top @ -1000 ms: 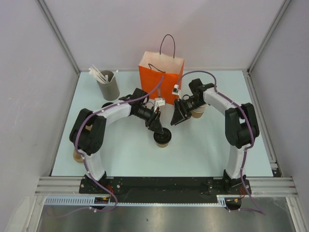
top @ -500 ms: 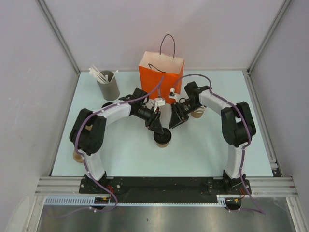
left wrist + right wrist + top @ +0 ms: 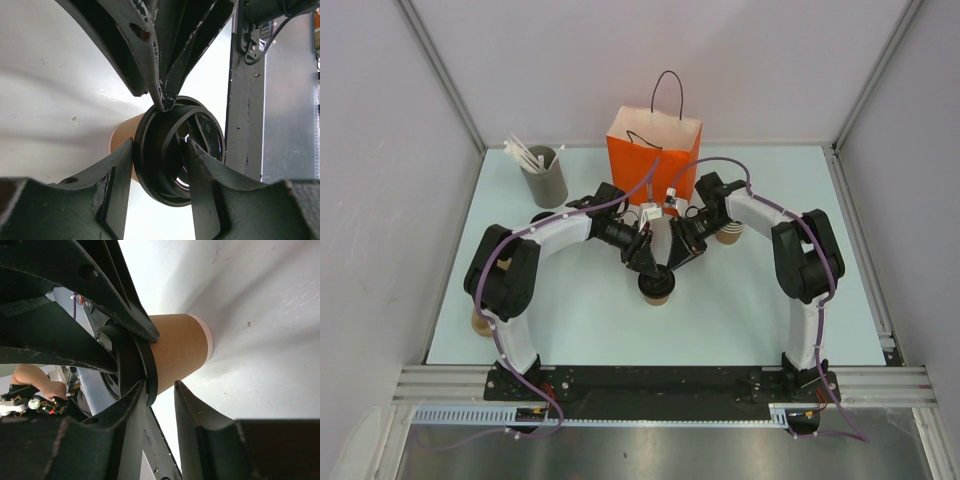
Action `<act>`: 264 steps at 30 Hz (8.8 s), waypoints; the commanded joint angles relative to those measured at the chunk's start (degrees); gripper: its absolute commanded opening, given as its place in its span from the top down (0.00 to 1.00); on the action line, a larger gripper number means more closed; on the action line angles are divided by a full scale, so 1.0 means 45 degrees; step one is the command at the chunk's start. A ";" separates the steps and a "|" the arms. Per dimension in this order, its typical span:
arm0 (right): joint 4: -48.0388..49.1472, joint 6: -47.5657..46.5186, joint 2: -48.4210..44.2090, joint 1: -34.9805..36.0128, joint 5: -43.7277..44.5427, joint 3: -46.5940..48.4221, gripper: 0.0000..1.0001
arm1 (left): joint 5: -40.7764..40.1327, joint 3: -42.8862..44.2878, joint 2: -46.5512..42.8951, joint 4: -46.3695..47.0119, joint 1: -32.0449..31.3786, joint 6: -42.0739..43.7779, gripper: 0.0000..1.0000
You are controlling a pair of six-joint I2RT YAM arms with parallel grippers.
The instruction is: Pack the takeout coffee
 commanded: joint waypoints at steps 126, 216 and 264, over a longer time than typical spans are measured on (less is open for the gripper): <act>0.0071 -0.1197 -0.4109 0.1091 0.4188 -0.0470 0.54 | -0.0445 0.0705 -0.3207 -0.1648 0.0706 0.1402 0.01; 0.0678 -0.2076 -0.5164 0.1268 0.5812 -0.3321 0.51 | -0.6052 -0.2185 -0.3246 0.1770 -0.0505 0.1480 0.01; 0.0148 -1.3716 -0.7490 0.5231 0.6495 -0.3282 0.48 | -0.3863 -0.1971 -0.2174 0.1144 -0.0504 0.1969 0.01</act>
